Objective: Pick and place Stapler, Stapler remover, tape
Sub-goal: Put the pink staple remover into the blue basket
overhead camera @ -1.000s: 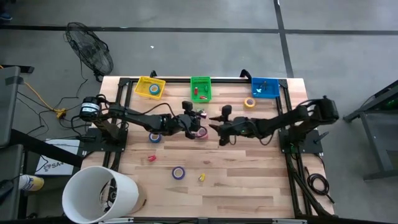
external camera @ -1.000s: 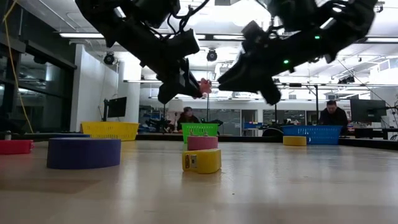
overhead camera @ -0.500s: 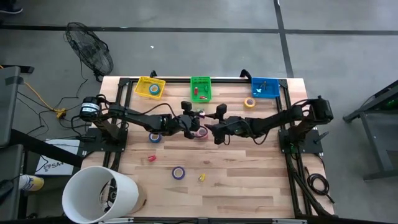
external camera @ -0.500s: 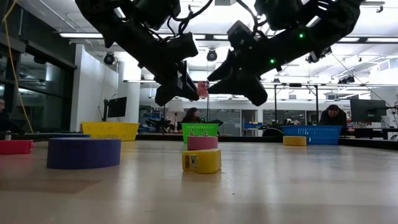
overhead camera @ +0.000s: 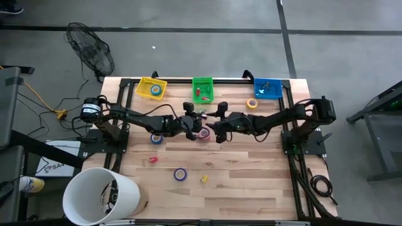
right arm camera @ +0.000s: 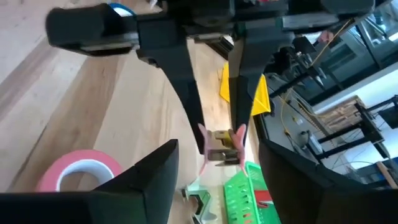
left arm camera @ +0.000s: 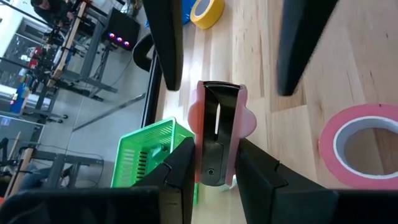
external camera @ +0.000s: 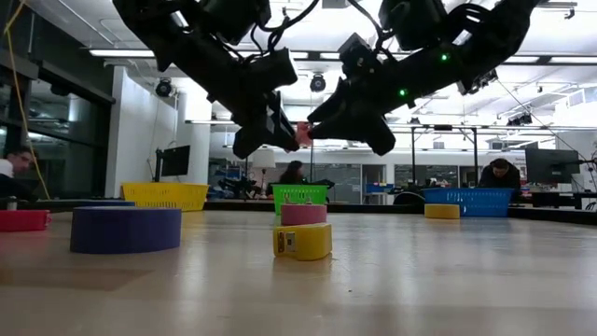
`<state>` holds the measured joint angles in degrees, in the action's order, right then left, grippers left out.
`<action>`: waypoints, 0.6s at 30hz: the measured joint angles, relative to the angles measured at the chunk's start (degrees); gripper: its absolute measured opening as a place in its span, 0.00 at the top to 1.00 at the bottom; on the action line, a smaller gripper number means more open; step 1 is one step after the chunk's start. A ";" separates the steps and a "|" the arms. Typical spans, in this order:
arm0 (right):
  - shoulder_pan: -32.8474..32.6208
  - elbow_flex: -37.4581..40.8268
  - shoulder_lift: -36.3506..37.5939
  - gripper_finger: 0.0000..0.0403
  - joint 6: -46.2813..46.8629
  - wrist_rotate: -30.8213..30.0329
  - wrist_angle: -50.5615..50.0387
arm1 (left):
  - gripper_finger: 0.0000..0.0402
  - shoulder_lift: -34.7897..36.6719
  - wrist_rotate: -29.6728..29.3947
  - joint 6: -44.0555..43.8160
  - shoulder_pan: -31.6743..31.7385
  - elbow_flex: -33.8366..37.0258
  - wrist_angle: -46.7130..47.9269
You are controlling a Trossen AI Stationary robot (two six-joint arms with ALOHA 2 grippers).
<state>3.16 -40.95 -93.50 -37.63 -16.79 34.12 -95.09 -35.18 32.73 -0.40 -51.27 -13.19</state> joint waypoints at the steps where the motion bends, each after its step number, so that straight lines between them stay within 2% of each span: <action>1: 0.19 0.00 -0.14 0.47 0.09 0.45 0.05 | 0.79 0.00 0.00 0.00 0.00 0.00 -0.14; 10: 0.26 0.02 -0.26 0.49 0.06 0.84 0.45 | 0.79 -0.02 0.07 -0.02 0.00 0.00 -0.25; 18: 0.32 0.02 -0.26 0.57 0.02 0.87 0.45 | 0.79 -0.02 0.07 -0.07 0.00 0.00 -0.38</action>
<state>3.49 -40.93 -93.76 -37.61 -15.92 34.57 -95.11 -35.11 32.67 -0.40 -51.27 -13.56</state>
